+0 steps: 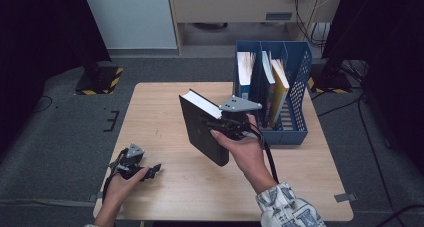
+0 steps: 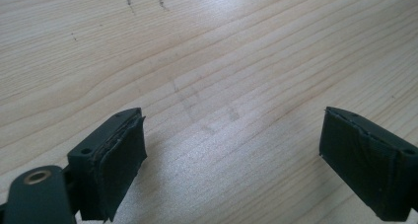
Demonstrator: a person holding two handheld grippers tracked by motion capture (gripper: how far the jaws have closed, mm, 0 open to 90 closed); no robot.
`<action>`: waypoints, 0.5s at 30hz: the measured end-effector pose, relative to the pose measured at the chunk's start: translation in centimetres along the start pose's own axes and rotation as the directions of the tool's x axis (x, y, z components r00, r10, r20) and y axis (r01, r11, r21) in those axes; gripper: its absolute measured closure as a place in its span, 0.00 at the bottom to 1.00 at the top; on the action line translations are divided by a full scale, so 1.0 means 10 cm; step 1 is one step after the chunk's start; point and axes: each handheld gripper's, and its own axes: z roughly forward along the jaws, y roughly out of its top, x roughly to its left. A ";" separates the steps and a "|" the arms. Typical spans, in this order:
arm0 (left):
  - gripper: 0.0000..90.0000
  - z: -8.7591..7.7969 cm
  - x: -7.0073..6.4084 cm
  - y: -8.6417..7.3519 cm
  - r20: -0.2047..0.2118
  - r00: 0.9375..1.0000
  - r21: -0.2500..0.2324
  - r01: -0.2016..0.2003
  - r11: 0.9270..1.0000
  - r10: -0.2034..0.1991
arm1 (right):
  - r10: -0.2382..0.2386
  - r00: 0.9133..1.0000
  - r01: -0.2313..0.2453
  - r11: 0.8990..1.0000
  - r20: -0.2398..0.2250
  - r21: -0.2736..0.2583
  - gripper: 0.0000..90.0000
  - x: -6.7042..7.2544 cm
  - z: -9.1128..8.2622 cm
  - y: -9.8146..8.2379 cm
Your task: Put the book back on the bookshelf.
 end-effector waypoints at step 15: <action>0.11 0.01 0.00 0.00 -0.010 1.000 0.013 -0.011 1.000 0.011 | 0.017 0.999 -0.017 1.000 0.027 -0.014 0.60 -0.13 -0.35 -0.03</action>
